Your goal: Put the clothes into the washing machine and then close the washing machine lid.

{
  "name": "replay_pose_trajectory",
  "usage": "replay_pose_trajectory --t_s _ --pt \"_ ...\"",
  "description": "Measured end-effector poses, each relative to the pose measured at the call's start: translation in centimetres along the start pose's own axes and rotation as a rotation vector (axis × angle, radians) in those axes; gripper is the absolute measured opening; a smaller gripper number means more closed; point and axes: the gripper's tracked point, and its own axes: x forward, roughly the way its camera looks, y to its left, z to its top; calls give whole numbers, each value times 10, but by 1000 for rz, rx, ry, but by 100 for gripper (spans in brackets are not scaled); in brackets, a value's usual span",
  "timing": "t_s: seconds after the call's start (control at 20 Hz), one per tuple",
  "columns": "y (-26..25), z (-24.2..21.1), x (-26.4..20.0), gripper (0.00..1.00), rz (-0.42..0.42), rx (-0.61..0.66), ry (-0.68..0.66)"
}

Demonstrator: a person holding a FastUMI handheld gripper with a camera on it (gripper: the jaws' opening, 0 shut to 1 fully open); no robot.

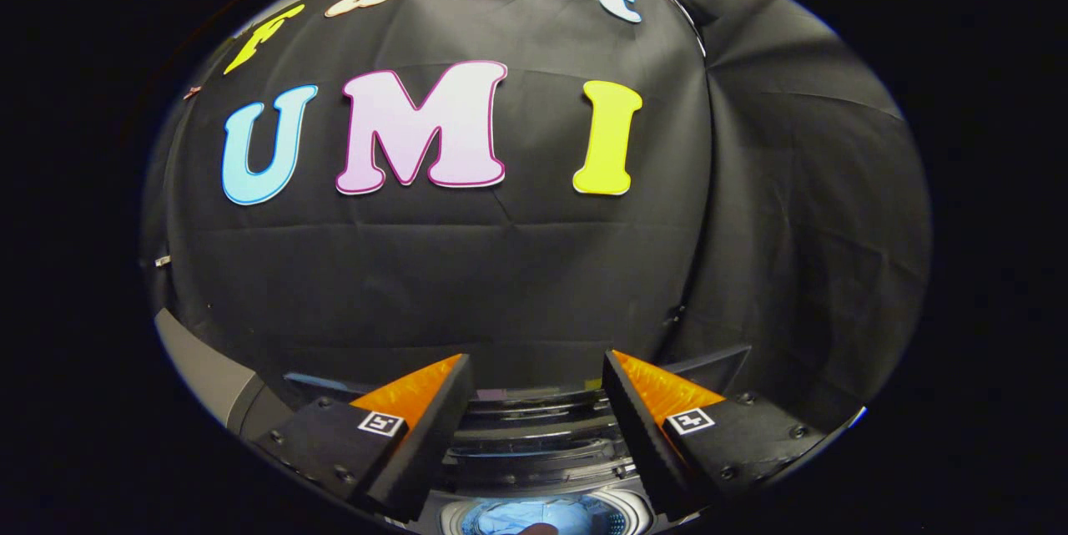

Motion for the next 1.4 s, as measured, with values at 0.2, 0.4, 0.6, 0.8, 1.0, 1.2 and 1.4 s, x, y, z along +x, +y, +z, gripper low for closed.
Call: replay_pose_trajectory --t_s 0.2,0.4,0.6,0.8,1.0,1.2,1.4 --pt "6 1 3 99 16 -31 -5" --pt "2 -2 -2 99 49 -12 -3" --pt "1 -4 -12 98 45 -47 3" --pt "-3 -7 -25 98 38 -33 -23" --pt "-4 -9 -31 98 32 -39 -27" --pt "-5 -10 -39 98 40 -38 -46" --pt "-8 -12 -48 98 44 -33 -64"
